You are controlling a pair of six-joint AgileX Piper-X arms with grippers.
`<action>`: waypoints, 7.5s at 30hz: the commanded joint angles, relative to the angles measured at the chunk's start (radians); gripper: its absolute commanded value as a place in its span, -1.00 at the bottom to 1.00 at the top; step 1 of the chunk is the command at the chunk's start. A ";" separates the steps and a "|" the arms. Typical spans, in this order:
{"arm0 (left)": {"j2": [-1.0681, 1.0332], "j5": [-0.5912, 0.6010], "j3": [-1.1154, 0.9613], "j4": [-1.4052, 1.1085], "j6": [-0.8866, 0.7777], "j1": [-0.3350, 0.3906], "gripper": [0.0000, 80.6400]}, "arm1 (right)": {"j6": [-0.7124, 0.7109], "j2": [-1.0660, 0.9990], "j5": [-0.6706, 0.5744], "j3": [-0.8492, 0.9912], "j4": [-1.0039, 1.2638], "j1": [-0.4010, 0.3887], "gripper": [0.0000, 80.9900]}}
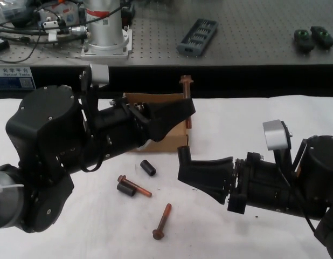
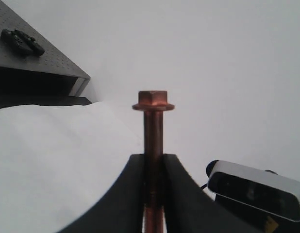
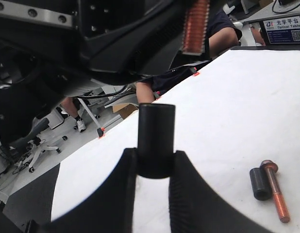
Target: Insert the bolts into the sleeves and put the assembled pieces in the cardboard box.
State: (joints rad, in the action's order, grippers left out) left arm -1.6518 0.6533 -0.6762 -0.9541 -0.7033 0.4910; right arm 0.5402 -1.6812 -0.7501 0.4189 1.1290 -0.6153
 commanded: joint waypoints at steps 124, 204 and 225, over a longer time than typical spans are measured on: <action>0.268 0.128 0.083 0.315 0.157 -0.337 -0.15 | -0.176 -0.457 0.133 1.131 -1.185 0.112 -0.92; 0.806 -0.157 0.083 1.005 0.509 -0.409 -0.23 | -0.655 -0.572 0.563 1.339 -2.029 -0.225 -0.24; 0.806 -0.157 0.083 1.005 0.509 -0.409 -0.23 | -0.711 -0.573 0.683 1.291 -2.062 -0.200 -0.44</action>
State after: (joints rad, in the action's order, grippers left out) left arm -0.8553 0.5043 -0.5860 0.0565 -0.2079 0.0849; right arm -0.1581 -2.2446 -0.0668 1.7456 -0.8915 -0.8068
